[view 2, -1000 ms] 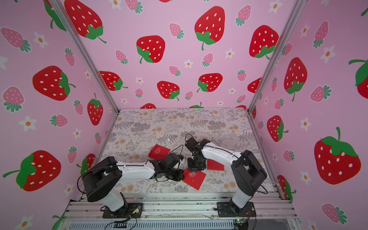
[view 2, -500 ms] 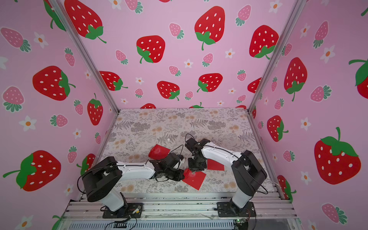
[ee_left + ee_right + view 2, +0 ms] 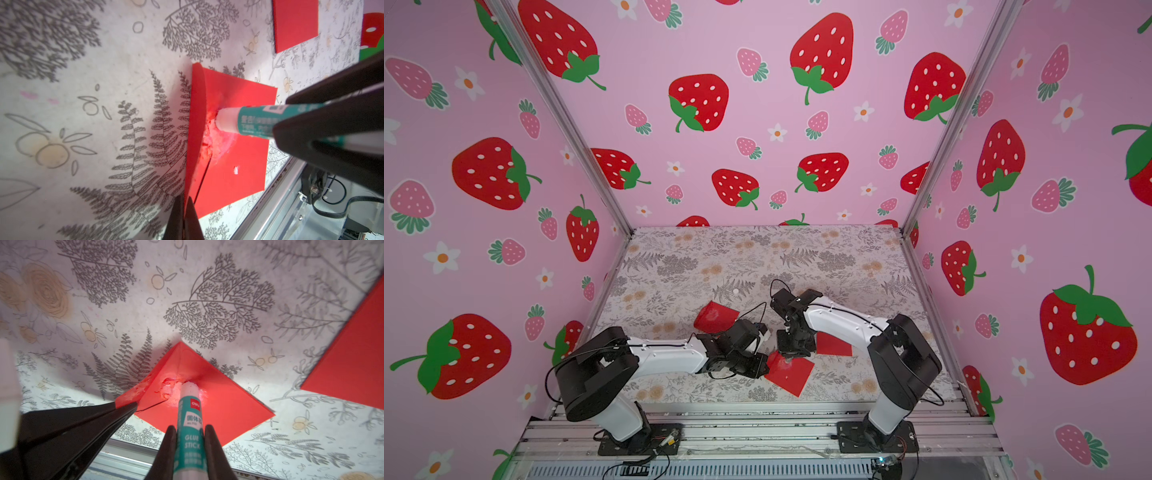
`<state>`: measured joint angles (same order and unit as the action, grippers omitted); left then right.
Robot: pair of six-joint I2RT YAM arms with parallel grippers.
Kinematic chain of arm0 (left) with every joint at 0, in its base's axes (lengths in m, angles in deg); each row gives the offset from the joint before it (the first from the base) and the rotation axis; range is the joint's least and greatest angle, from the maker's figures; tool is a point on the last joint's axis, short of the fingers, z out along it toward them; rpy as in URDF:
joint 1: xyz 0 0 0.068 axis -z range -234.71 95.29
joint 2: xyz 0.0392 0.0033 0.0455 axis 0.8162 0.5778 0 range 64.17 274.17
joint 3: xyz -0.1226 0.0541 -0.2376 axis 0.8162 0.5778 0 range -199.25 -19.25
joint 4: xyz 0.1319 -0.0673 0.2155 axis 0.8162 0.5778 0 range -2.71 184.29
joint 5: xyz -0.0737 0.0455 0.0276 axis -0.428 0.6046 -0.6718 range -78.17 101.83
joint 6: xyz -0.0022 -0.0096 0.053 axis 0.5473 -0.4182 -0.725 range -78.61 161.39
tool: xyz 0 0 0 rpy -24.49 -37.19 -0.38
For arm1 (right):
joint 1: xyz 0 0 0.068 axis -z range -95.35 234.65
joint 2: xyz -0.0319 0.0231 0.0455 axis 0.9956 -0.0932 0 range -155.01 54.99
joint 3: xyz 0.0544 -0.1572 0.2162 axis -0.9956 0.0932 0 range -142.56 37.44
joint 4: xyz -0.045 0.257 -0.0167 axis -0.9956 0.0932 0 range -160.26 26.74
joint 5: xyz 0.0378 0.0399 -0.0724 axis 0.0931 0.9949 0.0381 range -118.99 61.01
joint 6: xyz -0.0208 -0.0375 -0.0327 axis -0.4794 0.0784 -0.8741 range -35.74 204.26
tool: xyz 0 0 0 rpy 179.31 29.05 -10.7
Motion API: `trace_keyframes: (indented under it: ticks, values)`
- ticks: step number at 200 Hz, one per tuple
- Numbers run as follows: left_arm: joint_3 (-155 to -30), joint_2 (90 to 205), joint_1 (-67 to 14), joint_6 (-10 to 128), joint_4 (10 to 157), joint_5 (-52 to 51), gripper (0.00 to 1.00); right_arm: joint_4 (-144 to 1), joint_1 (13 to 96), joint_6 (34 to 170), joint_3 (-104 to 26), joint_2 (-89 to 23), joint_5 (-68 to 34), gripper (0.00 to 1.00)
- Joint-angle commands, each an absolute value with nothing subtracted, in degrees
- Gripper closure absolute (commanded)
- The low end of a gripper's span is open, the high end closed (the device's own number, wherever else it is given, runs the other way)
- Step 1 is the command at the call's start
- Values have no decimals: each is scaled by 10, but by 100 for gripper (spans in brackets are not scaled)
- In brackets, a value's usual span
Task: Seal the envelope with a glue stick
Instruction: Apply the envelope at the center of the board.
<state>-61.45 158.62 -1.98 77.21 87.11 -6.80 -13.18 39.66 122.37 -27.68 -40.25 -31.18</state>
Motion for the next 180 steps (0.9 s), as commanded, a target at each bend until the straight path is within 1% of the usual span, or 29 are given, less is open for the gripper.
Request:
trace_keyframes:
  ticks: [1, 9, 42, 58, 72, 97, 131, 144, 162, 180]
  values:
    - [-613, 1587, -22, 768, 880, -68, 100, -85, 398, 1219, -283, -418, -369, 100]
    - [-613, 1588, -22, 768, 880, -68, 100, -97, 397, 1216, -280, -419, -351, 100]
    - [-614, 1587, -22, 766, 883, -68, 100, -213, 398, 1218, -245, -417, -167, 100]
    - [-615, 1587, -23, 767, 883, -68, 100, -241, 398, 1228, -238, -416, -135, 100]
    - [-615, 1587, -23, 766, 883, -67, 100, -237, 399, 1229, -240, -414, -140, 100]
    - [-615, 1587, -23, 766, 884, -68, 100, -205, 403, 1221, -245, -407, -182, 100]
    - [-617, 1589, -23, 765, 884, -69, 100, -109, 402, 1212, -273, -420, -315, 100]
    - [-617, 1590, -23, 765, 883, -70, 100, -84, 398, 1210, -280, -426, -349, 100]
    - [-619, 1591, -22, 764, 885, -70, 100, -84, 394, 1205, -283, -434, -337, 100]
    - [-618, 1591, -22, 764, 885, -70, 100, -117, 390, 1199, -279, -437, -269, 100]
